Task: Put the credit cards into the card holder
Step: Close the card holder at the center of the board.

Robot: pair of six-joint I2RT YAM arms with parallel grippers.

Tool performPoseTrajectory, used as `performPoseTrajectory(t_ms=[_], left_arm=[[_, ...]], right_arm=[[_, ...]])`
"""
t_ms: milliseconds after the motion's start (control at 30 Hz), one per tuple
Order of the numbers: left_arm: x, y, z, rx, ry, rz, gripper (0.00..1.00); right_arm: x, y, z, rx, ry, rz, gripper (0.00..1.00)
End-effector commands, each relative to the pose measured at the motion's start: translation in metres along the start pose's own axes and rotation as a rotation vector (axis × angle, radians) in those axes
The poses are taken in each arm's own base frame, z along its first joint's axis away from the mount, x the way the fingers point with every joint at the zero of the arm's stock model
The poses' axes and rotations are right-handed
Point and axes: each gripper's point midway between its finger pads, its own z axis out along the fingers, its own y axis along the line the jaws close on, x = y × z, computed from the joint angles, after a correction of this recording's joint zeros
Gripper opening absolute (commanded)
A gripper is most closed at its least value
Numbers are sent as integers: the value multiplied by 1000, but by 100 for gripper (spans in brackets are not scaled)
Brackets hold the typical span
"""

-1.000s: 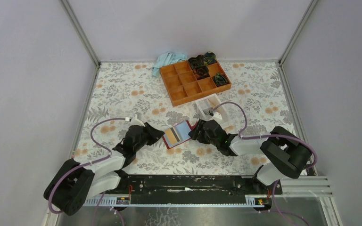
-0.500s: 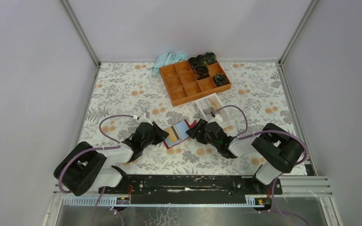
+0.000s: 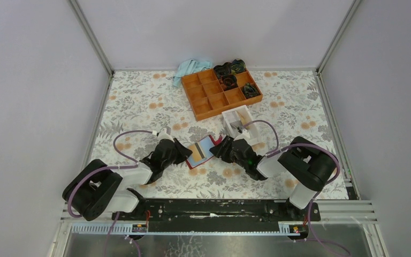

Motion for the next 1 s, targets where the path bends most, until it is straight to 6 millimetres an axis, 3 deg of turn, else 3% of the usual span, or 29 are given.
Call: performPoseTrajectory(t_ms=[0,200,400,533,700,833,967], left_arm=[[14,26,-2,-96,41,33,21],[6,29,-11,-124,4,30,22],[-11,31,-31,-134,-83,0,26],[-12,33,-40,-138,-93,0,26],[0,43,-41,-149,-55,-12,24],[7,47,-42,-145,-40,-19,15],[14,45,-39,-117,-19,-32,15]], right_arm=[[10,-28,4,95,35,-66,49],[3,-33,3,136,15,-121,23],[-3,-31,2,145,2,-171,11],[-8,-26,1,136,-12,-177,9],[-15,-15,-2,117,-30,-169,9],[-16,-10,-3,109,-26,-150,7],[-14,-4,-3,93,-12,-134,5]])
